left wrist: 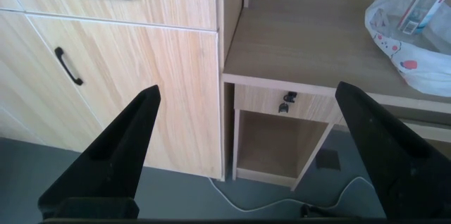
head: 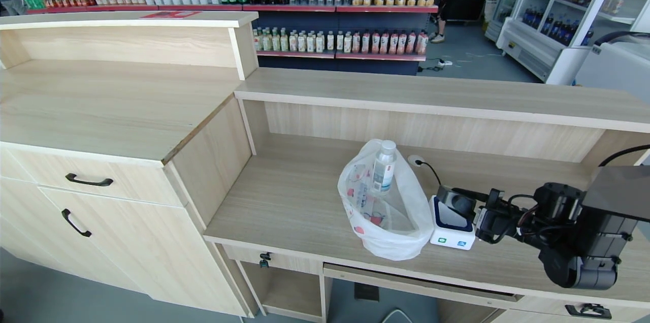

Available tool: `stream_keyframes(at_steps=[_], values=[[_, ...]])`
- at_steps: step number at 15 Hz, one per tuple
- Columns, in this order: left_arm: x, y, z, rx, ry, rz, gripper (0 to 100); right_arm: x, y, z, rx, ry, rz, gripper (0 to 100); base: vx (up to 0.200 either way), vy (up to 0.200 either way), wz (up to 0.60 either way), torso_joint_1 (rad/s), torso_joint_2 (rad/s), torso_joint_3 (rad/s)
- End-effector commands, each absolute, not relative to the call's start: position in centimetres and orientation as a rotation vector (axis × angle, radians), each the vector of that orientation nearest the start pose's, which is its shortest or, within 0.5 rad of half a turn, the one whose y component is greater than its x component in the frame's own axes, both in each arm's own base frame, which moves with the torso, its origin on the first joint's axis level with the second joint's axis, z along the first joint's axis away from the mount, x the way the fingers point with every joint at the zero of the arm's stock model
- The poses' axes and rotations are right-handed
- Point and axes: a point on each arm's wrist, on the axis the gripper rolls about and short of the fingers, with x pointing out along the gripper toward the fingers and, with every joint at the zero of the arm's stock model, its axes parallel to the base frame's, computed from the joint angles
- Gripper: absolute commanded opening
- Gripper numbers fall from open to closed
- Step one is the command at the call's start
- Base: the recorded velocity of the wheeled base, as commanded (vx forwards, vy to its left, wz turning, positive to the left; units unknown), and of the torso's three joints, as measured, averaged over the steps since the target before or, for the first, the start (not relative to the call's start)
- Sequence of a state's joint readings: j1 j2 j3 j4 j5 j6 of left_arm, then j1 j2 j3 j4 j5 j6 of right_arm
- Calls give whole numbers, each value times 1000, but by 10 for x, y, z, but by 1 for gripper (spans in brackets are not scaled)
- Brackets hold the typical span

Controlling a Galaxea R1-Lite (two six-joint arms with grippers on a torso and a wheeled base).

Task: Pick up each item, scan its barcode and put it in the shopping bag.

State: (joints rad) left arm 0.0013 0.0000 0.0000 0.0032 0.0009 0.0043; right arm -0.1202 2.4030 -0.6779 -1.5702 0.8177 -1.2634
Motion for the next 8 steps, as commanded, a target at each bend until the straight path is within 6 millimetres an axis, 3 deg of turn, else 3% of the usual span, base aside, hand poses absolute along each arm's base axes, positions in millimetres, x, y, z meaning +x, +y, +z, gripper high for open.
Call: stream_keyframes(at_steps=[1,8], values=[[-23,0,75,5,5,2,100,365,-27,-2,-1132,-309,690,0,0,0,0,0,0,0],[-23,0,75,5,5,2,100,375,-26,-5,-1141,-330,683,0,0,0,0,0,0,0]])
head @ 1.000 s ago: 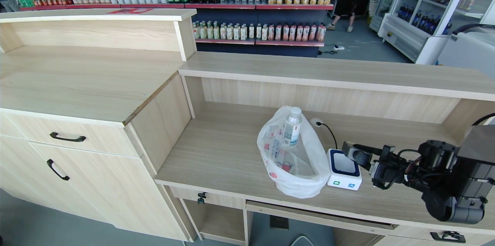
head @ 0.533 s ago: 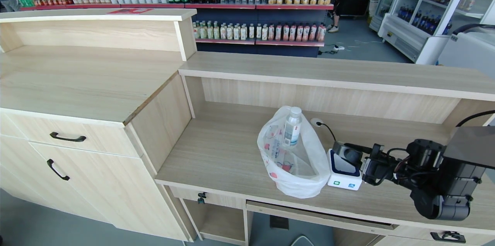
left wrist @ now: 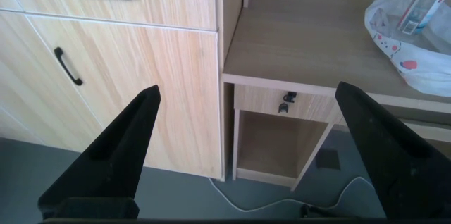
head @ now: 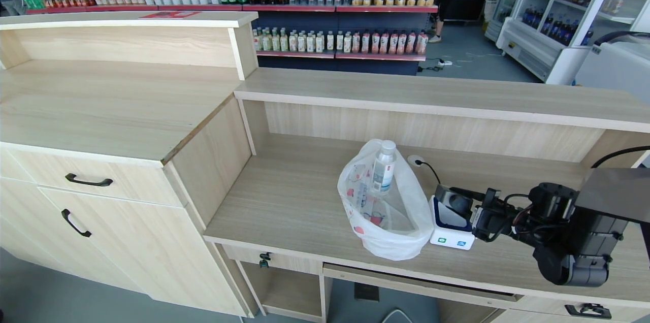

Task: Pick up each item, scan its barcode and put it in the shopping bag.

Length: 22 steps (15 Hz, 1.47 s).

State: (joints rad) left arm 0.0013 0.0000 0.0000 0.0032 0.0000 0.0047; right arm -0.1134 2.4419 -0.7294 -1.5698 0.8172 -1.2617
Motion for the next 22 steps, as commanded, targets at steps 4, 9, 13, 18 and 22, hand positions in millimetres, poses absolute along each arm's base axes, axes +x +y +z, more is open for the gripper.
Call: stream_keyframes(at_steps=[4,9,13,18,22], values=[[-23,0,75,5,5,3,100,375,-26,-6,-1140,-328,685,0,0,0,0,0,0,0],[-23,0,75,5,5,3,100,378,-29,13,-1092,-342,652,0,0,0,0,0,0,0],[-23,0,75,5,5,3,100,324,-65,127,-702,-175,455,0,0,0,0,0,0,0],[-23,0,75,5,5,3,100,231,-102,161,-532,29,230,0,0,0,0,0,0,0],[-23,0,75,5,5,2,100,214,-111,168,-528,101,143,0,0,0,150,1,-1,1]])
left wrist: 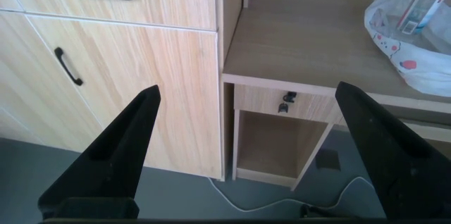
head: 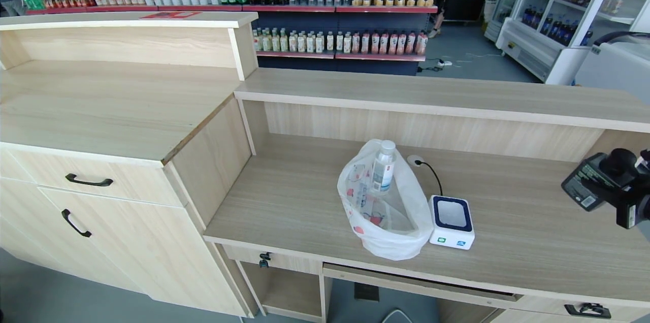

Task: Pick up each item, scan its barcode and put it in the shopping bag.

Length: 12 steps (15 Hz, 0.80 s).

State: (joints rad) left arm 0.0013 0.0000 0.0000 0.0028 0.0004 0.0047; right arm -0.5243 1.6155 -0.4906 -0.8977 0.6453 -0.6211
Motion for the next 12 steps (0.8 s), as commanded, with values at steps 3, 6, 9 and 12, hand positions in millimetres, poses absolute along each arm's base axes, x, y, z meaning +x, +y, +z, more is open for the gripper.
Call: stream_keyframes(at_steps=[3,6,9,12], values=[[-23,0,75,5,5,3,100,222,-78,179,-533,64,160,0,0,0,600,-2,1,2],[-23,0,75,5,5,3,100,238,-22,179,-460,37,229,0,0,0,600,4,-1,1],[-23,0,75,5,5,2,100,252,0,154,-421,116,339,0,0,0,200,-1,1,1],[-23,0,75,5,5,3,100,269,7,116,-398,250,400,0,0,0,0,0,0,0]])
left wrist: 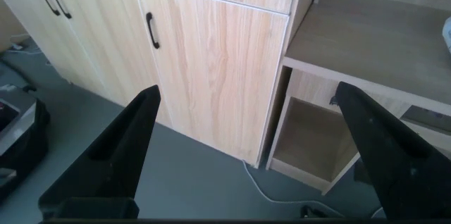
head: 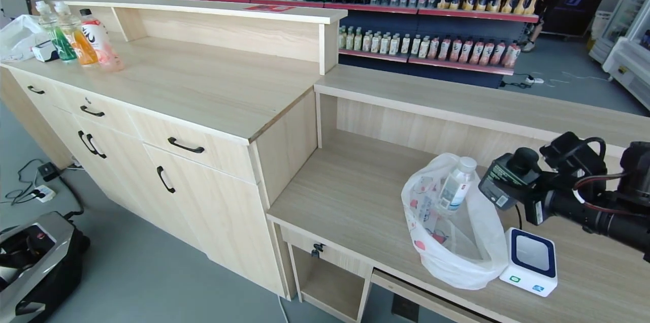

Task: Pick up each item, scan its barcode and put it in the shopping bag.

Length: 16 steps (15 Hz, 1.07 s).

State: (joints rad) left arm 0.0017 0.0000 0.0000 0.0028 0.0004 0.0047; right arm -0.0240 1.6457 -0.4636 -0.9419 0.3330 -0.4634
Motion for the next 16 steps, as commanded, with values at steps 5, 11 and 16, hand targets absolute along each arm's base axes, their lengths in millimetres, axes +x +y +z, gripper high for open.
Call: stream_keyframes(at_steps=[5,11,16], values=[[-23,0,75,5,5,3,100,286,5,73,-375,374,421,0,0,0,0,0,0,0],[-23,0,75,5,5,3,100,296,5,46,-402,408,434,0,0,0,0,0,0,0],[-23,0,75,5,5,2,100,310,6,23,-390,432,443,0,0,0,0,0,0,0]])
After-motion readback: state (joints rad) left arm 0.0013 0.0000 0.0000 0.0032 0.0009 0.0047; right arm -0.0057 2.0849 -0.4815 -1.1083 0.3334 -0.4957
